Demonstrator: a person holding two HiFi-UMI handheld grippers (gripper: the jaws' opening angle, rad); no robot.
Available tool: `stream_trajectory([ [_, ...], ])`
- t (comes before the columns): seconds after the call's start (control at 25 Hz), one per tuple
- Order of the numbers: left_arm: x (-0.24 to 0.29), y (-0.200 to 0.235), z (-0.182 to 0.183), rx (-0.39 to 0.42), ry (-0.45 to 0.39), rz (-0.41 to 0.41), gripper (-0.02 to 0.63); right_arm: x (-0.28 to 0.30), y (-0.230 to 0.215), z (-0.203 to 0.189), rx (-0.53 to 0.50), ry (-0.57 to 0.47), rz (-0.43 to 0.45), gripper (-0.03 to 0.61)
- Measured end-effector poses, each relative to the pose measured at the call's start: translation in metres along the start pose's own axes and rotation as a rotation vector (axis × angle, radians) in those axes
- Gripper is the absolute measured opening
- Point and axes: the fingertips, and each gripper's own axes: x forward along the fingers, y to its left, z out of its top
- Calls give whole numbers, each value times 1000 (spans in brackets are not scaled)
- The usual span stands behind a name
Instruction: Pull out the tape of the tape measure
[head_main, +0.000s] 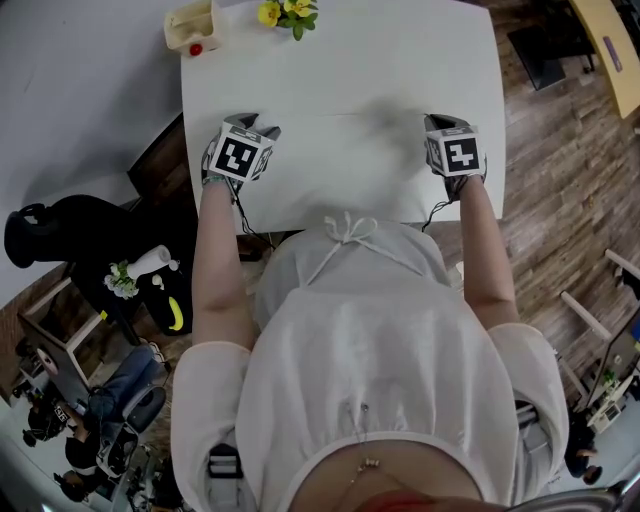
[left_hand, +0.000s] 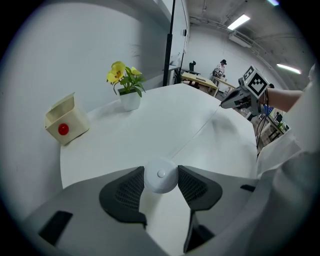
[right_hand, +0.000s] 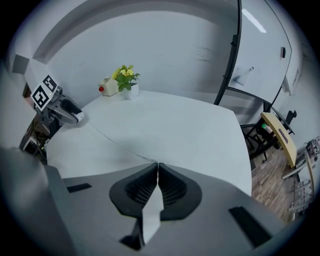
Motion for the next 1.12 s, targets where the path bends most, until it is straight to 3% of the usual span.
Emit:
stream_trajectory([
  [0.8, 34, 3, -14, 18, 105, -23, 229, 38, 0, -24, 47, 110, 51, 23],
  [1.12, 35, 2, -15, 6, 62, -25, 229, 37, 1, -25, 30, 122, 26, 12],
])
